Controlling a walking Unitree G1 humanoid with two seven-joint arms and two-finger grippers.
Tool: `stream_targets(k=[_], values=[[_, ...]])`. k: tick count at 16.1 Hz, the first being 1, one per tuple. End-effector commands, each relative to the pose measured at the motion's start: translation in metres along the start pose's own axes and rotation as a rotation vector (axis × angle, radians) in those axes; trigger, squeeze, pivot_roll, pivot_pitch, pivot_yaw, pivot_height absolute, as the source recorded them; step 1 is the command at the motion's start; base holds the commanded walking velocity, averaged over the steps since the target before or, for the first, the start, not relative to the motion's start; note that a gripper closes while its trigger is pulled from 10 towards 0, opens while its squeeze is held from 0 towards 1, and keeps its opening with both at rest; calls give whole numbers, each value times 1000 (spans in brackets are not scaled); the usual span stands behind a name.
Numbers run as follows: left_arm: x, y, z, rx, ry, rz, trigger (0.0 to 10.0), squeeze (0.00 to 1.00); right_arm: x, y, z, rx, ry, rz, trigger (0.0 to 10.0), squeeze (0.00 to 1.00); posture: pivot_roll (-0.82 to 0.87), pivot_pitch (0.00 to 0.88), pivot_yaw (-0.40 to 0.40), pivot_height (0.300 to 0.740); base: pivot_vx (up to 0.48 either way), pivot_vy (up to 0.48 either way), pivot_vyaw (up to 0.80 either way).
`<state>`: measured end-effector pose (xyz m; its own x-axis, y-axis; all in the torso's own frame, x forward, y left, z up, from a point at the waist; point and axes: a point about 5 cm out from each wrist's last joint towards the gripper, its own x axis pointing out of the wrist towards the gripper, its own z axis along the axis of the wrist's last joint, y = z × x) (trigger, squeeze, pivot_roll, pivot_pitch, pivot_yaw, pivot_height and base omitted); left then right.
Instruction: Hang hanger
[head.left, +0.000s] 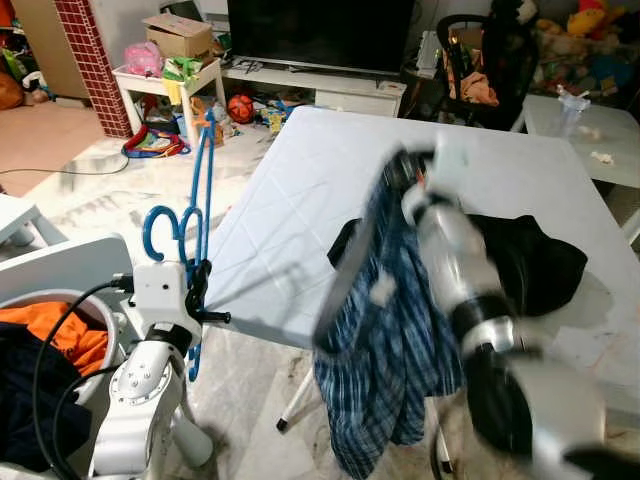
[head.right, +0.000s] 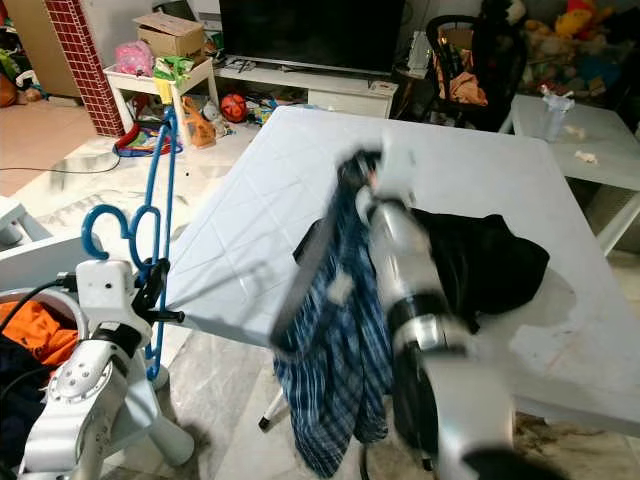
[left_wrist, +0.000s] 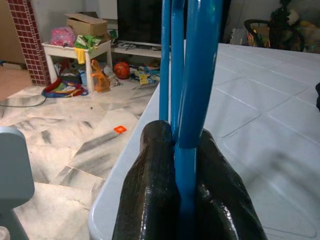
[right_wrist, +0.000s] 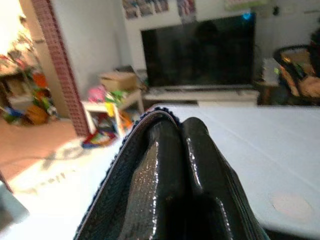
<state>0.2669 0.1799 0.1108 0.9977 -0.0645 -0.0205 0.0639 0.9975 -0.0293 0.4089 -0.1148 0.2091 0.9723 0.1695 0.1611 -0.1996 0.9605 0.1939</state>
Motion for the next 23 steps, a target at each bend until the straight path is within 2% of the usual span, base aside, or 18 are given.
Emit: stream_targets(k=[1, 2, 4, 5, 6, 7, 8, 9, 10, 11, 12, 14, 15, 19, 21, 22, 23], values=[[-1, -9, -1, -18, 7, -29, 10000, 0, 11, 5, 21, 48, -24, -11, 0, 0, 26, 0, -70, 740, 0, 0, 0], [-1, -10, 0, -23, 3, -33, 10000, 0, 17, 10, 35, 63, -52, -8, 0, 0, 31, 0, -78, 740, 0, 0, 0], [-2, -14, 1, -20, -5, -34, 10000, 0, 32, 24, 91, 113, -183, 5, 0, 0, 35, 0, -88, 740, 0, 0, 0], [-1, -13, 3, -11, -16, -20, 10000, 0, 35, 24, 117, 141, -259, -6, 0, 0, 38, 0, -92, 740, 0, 0, 0], [-1, -13, 3, -11, -16, -20, 10000, 0, 35, 24, 117, 141, -259, -6, 0, 0, 38, 0, -92, 740, 0, 0, 0], [-1, -12, 4, -10, -23, -8, 10000, 0, 35, 21, 133, 170, -308, -18, 0, 0, 36, 0, -100, 740, 0, 0, 0], [0, -7, 5, -7, -39, 42, 10000, 0, 32, 8, 163, 150, -400, -64, 4824, 0, 27, 0, -104, 740, 0, 0, 0], [0, -7, 5, -7, -40, 47, 10000, 0, 32, 5, 158, 101, -383, -71, 10000, 0, 22, 0, -104, 740, 0, 0, 0], [0, -8, 5, -10, -42, 46, 10000, 0, 32, 3, 144, 13, -332, -68, 10000, 0, 18, 0, -103, 740, 0, 0, 0], [0, -12, 3, -16, -37, 26, 10000, 0, 31, 1, 104, -156, -177, -9, 10000, 1000, 17, 0, -103, 740, 0, 0, 0], [1, -18, 0, -12, -20, -5, 10000, 0, 22, -6, 55, -283, 7, 58, 10000, 1000, 14, 0, -100, 740, 0, 0, 0], [0, -19, -1, 3, -12, -11, 10000, 0, 13, -15, 27, -432, 98, 95, 10000, 1000, 8, 0, -86, 740, 0, 0, 0], [0, -18, -2, 4, -10, -7, 10000, 0, 10, -19, 21, -465, 118, 104, 10000, 1000, 7, 0, -84, 740, 0, 0, 0], [4, -13, -2, 10, -13, 6, 10000, 0, -4, -36, 3, -480, 148, 150, 10000, 1000, -3, 0, -78, 740, 0, 0, 0], [1, -12, -4, 19, -12, 29, 10000, 0, -11, -45, -5, -368, 153, 110, 10000, 1000, 4, 0, -81, 740, 0, 0, 0], [0, -11, -5, 23, -8, 37, 10000, 0, -12, -47, -5, -353, 138, 107, 10000, 1000, 6, 0, -81, 740, 0, 0, 0], [-4, -8, -7, 25, -2, 49, 10000, 0, -18, -53, -8, -300, 115, 101, 10000, 1000, 2, 0, -75, 740, 0, 0, 0]])
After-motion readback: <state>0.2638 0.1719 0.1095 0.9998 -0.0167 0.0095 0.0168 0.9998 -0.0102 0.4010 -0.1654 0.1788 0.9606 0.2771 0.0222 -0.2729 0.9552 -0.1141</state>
